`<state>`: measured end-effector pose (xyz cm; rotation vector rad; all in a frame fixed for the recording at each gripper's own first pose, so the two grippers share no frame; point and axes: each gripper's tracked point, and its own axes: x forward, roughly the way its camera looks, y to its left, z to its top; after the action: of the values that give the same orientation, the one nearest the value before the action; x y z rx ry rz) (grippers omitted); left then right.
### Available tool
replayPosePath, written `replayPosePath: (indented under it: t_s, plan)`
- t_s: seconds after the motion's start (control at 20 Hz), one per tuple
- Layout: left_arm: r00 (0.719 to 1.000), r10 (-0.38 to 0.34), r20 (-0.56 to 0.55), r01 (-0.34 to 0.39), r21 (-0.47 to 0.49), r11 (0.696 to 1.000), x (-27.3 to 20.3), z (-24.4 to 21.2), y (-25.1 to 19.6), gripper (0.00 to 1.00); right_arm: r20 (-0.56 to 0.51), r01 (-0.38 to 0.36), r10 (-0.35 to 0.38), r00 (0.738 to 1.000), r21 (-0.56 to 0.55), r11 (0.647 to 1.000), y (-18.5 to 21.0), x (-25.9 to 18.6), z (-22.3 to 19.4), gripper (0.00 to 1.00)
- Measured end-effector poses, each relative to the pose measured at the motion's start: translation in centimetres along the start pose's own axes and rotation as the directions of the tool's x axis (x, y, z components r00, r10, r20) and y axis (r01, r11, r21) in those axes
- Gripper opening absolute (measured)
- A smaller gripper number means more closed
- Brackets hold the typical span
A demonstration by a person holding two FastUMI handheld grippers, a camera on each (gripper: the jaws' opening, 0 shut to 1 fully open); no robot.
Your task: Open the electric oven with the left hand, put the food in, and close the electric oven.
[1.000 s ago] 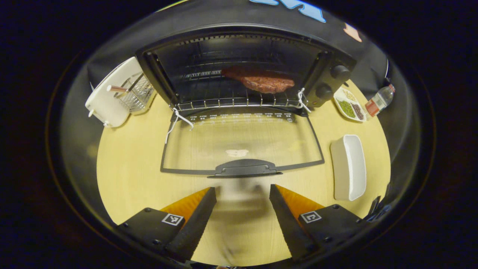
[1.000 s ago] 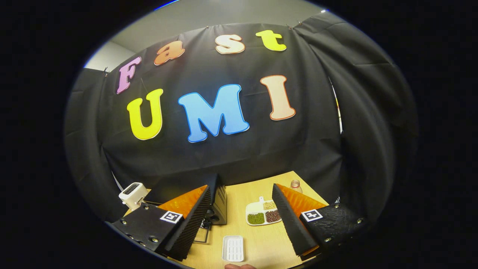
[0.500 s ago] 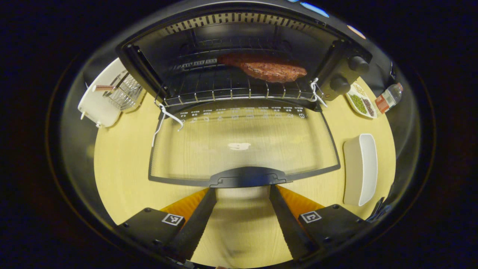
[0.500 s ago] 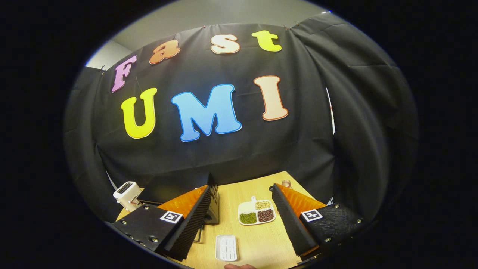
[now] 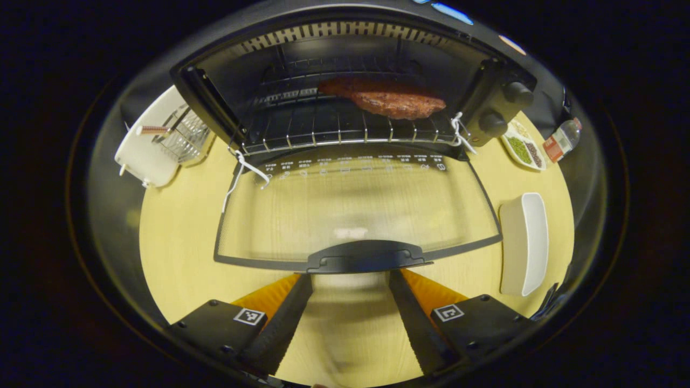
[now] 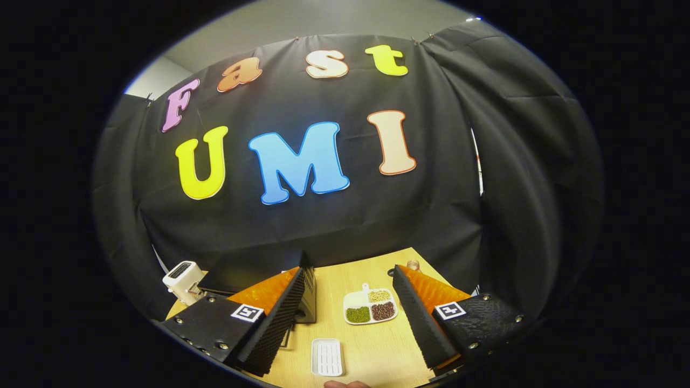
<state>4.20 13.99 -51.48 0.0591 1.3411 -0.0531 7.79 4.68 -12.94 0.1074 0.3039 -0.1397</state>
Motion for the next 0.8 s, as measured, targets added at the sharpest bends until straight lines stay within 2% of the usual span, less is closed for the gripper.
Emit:
replayPosePath:
  t_s: [0.3, 0.4, 0.45, 0.7, 0.8]
  plan:
    - [0.994, -0.006, 0.109, 0.004, 0.011, 1.000, -3.0, 0.9, 0.1, 1.00, -0.003, -0.029, 0.029, 1.000, -0.010, 1.000, 1.6, -0.2, -0.1, 1.00]
    - [0.991, -0.009, 0.133, 0.008, 0.005, 1.000, -3.8, 1.3, 0.0, 0.98, -0.001, -0.043, 0.043, 0.999, -0.019, 0.999, 2.1, -0.2, 0.0, 1.00]
    - [0.989, -0.011, 0.148, 0.011, 0.003, 1.000, -4.2, 1.5, 0.0, 1.00, 0.002, -0.046, 0.046, 0.999, -0.025, 0.999, 2.2, -0.2, 0.2, 1.00]
    - [0.980, -0.010, 0.200, 0.010, 0.000, 1.000, -5.8, 2.7, 0.0, 0.98, -0.006, -0.052, 0.052, 0.999, -0.027, 0.998, 2.3, 0.1, 0.2, 1.00]
    - [0.976, -0.007, 0.217, 0.006, 0.002, 1.000, -6.4, 3.0, 0.1, 1.00, -0.008, -0.054, 0.054, 0.999, -0.027, 0.998, 2.3, 0.0, 0.1, 1.00]
